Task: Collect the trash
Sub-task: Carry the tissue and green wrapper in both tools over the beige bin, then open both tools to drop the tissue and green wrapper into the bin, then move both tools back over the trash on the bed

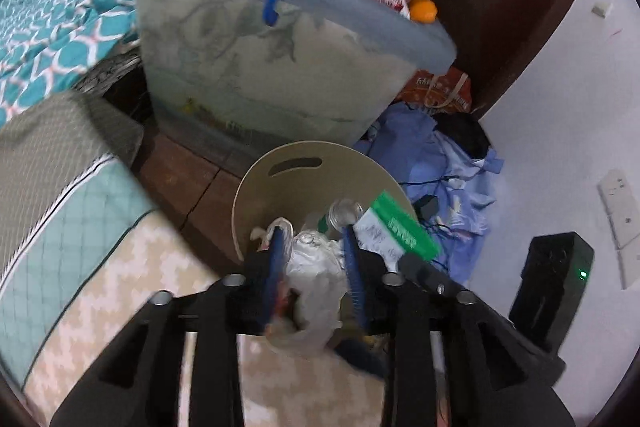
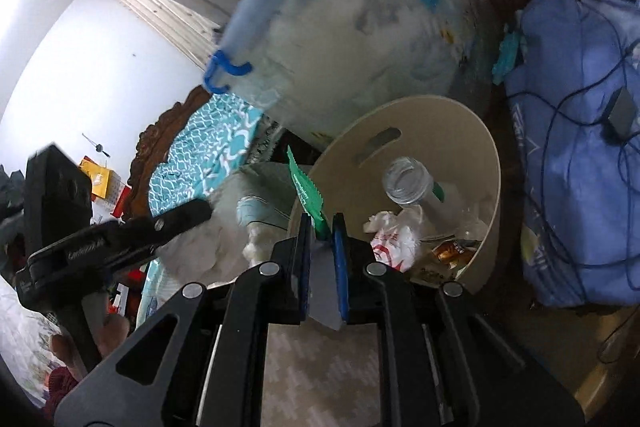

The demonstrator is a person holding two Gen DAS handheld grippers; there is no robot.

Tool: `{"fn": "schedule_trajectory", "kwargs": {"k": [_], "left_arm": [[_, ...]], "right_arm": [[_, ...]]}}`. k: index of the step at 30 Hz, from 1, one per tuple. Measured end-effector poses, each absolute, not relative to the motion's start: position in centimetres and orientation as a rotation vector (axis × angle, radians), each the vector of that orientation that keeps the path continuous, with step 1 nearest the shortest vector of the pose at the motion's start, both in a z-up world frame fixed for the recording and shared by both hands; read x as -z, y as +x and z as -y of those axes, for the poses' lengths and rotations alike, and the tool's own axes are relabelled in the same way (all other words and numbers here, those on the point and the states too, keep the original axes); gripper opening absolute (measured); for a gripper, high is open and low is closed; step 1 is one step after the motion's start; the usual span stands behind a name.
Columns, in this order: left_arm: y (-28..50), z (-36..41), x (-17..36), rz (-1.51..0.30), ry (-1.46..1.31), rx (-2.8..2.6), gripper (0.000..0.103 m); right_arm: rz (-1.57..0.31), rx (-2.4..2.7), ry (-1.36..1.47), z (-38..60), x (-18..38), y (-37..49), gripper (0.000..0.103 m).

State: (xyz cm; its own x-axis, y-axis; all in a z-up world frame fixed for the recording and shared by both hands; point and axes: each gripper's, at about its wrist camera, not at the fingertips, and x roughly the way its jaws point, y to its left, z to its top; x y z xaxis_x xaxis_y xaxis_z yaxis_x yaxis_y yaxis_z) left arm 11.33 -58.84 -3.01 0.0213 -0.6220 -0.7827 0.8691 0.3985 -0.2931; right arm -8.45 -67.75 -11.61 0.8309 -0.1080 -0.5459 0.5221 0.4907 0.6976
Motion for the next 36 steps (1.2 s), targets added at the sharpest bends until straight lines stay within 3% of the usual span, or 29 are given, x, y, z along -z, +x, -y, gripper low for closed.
{"fn": "schedule_trajectory", "kwargs": {"k": [2,4,5,6,16,25,32,36], "left_arm": [[11.1,59.8,3.5,-0.991,0.319,1.166,0.052],[11.0,60.0,3.5,-0.981,0.317,1.163,0.054],[11.0,59.9,3.5,-0.972,0.316,1.161,0.057],[11.0,59.5,3.3,-0.963,0.314,1.158,0.059],[9.7,50.0,-0.9,-0.815,0.2,1.092,0.06],[7.2,37.6,0.0,-0.782,0.271,1.017,0.062],[8.5,23.5,2.4,-0.886,0.217,0.841,0.061],[8.7,14.7,3.1,-0.925,0.115,0.727,0.061]], "right_arm": [[-0.468,0.404,1.019,68.1,12.2,-8.4,0.019],[-0.45,0.412,1.03,67.7,12.3,-8.6,0.044],[-0.426,0.43,1.025,67.6,12.2,-9.0,0.071],[-0.402,0.443,1.013,67.5,11.9,-9.3,0.076],[-0.302,0.431,0.991,65.5,8.7,-10.6,0.075],[-0.373,0.279,0.952,59.5,7.3,-6.2,0.073],[-0.513,0.046,0.845,50.7,6.4,0.0,0.056],[-0.611,-0.111,0.757,44.1,6.2,4.1,0.054]]}}
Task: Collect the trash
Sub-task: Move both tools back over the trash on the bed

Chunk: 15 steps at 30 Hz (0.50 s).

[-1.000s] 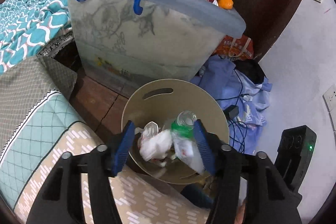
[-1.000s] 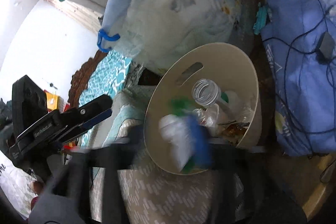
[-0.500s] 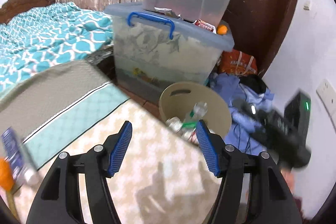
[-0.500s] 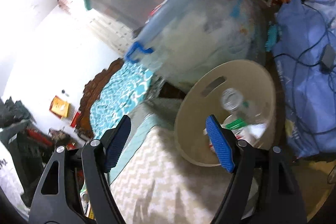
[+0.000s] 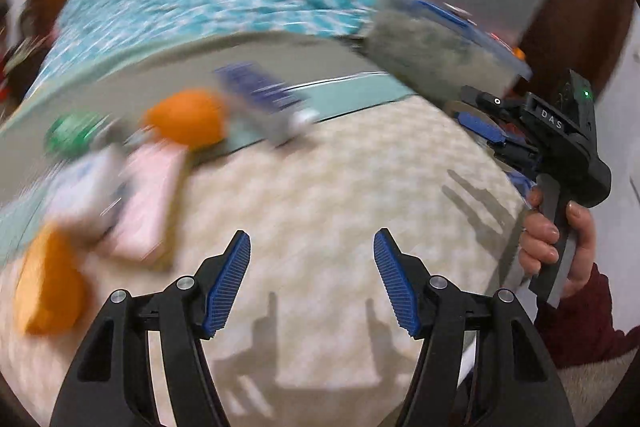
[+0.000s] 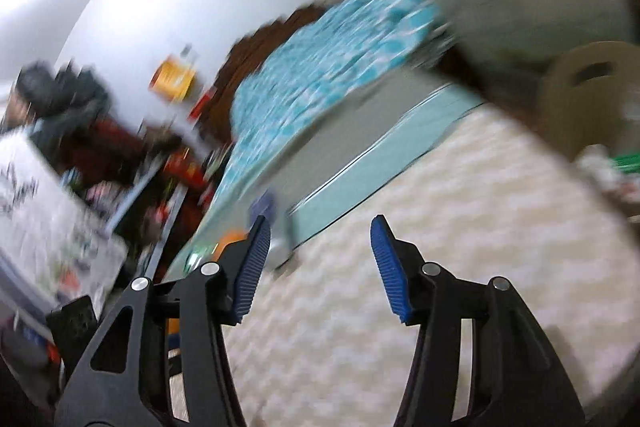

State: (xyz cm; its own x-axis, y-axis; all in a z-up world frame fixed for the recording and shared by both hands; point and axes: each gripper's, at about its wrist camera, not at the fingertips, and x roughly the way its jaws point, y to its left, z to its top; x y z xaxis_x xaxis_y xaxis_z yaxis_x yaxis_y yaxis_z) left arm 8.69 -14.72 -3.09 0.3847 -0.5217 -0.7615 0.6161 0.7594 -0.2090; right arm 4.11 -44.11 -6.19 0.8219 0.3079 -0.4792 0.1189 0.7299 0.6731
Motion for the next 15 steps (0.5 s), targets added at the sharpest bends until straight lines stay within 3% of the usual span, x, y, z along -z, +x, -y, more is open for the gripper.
{"fn": "schedule_trajectory", "kwargs": {"k": [7,9,15], "left_arm": [[9.7,1.6,3.0,-0.961,-0.173,0.617,0.062],[10.5,-1.7,2.7,-0.953,-0.255,0.568,0.062],[13.3,-7.8,3.9,-0.962,-0.448,0.476,0.061]], "right_arm": [[-0.766,-0.327,0.58,31.4,6.3,11.3,0.059],[-0.787,-0.361,0.515,28.1,6.4,12.8,0.072],[-0.829,-0.413,0.188,19.9,6.3,15.5,0.087]]}}
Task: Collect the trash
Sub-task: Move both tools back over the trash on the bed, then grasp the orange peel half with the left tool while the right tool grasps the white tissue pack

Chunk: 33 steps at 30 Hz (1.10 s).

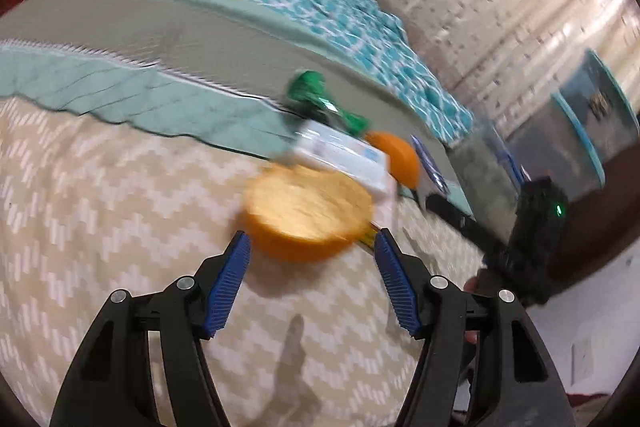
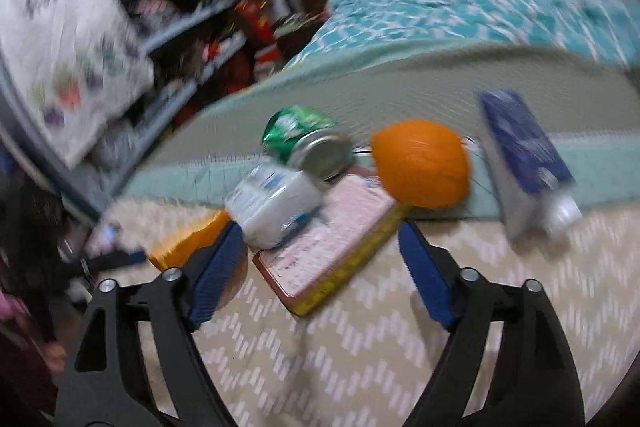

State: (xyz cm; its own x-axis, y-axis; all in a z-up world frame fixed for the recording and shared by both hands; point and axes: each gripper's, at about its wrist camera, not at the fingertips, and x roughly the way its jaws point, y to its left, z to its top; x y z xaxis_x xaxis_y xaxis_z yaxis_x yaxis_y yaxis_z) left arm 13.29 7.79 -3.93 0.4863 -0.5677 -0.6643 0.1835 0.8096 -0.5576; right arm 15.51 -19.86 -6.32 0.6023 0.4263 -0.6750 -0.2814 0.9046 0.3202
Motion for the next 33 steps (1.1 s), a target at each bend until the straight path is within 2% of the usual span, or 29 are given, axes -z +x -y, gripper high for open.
{"fn": "schedule_trajectory", "kwargs": {"k": [5,8,15,16,18,19,21,22,23,24,26,33], "left_arm": [[14.6,-9.8,5.0,-0.968,-0.562,0.499,0.062],[14.7,-10.8,5.5,-0.959,-0.612,0.513,0.069],[15.7,-10.7,6.8,-0.993,-0.638,0.549,0.069],[15.9,-10.4,6.9,-0.995,-0.63,0.549,0.069],[15.8,-9.6,7.1,-1.005,-0.603,0.553,0.066],[15.7,-9.4,7.2,-1.007,-0.599,0.561,0.062],[15.5,-8.7,7.4,-1.01,-0.578,0.566,0.049],[15.6,-8.6,7.5,-1.004,-0.559,0.551,0.042],[15.5,-8.4,7.6,-1.007,-0.539,0.542,0.027],[15.5,-8.5,7.9,-1.021,-0.539,0.543,0.018],[15.5,-8.9,8.6,-1.04,-0.576,0.552,0.008],[14.4,-9.2,8.5,-1.02,-0.589,0.559,0.008]], "right_arm": [[-0.835,-0.453,-0.092,16.0,6.6,16.3,0.095],[-0.866,-0.476,-0.146,14.7,7.1,17.1,0.096],[-0.894,-0.491,-0.161,12.5,8.2,18.8,0.095],[-0.899,-0.495,-0.141,12.3,8.2,19.0,0.095],[-0.906,-0.502,-0.13,12.0,8.3,18.8,0.076],[-0.897,-0.494,-0.141,11.8,8.2,18.8,0.069],[-0.864,-0.495,-0.156,11.5,7.9,17.7,0.065],[-0.847,-0.492,-0.163,11.4,7.6,17.2,0.064],[-0.818,-0.475,-0.178,11.4,7.2,16.4,0.063],[-0.799,-0.465,-0.187,11.4,6.9,15.8,0.062],[-0.749,-0.432,-0.187,12.1,6.0,14.1,0.062],[-0.652,-0.27,-0.094,17.8,3.9,8.1,0.061]]}}
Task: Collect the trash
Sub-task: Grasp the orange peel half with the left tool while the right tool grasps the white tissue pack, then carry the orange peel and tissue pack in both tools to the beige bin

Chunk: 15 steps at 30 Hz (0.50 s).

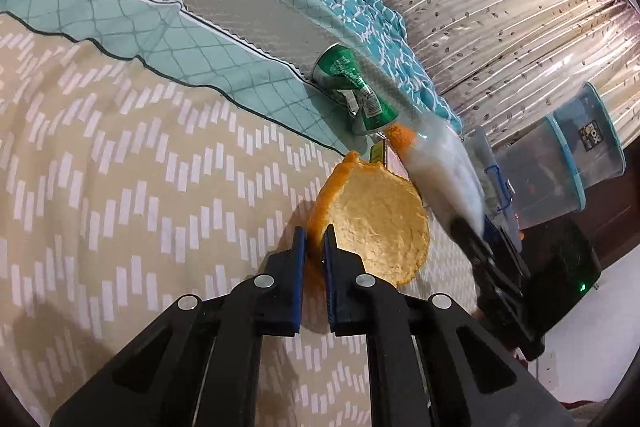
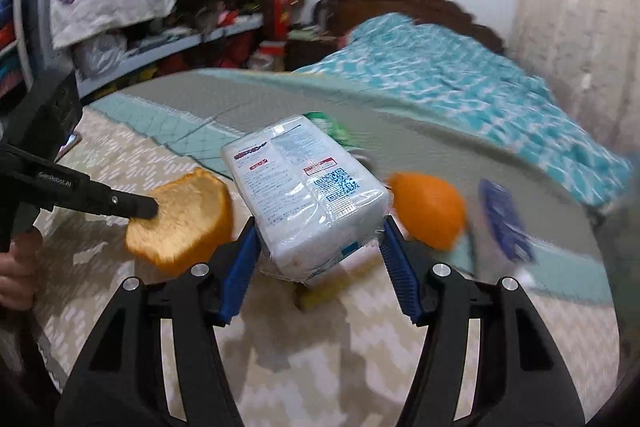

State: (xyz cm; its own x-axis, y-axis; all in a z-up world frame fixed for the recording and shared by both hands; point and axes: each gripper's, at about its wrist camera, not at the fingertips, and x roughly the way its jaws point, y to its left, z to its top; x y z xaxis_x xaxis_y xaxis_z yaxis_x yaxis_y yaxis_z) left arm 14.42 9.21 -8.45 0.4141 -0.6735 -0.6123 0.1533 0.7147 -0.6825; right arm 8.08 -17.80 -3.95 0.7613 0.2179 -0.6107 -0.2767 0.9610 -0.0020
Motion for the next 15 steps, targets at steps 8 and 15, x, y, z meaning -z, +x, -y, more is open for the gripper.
{"fn": "schedule_trajectory", "kwargs": {"k": [8,15], "left_arm": [[13.1,-7.9,7.0,-0.993,-0.564,0.609,0.009],[12.1,-3.5,6.1,-1.016,-0.473,0.696,0.009]], "right_arm": [[-0.755,-0.077,0.142,26.6,6.1,3.7,0.062],[-0.838,-0.023,0.232,29.6,8.8,1.2,0.064]]}}
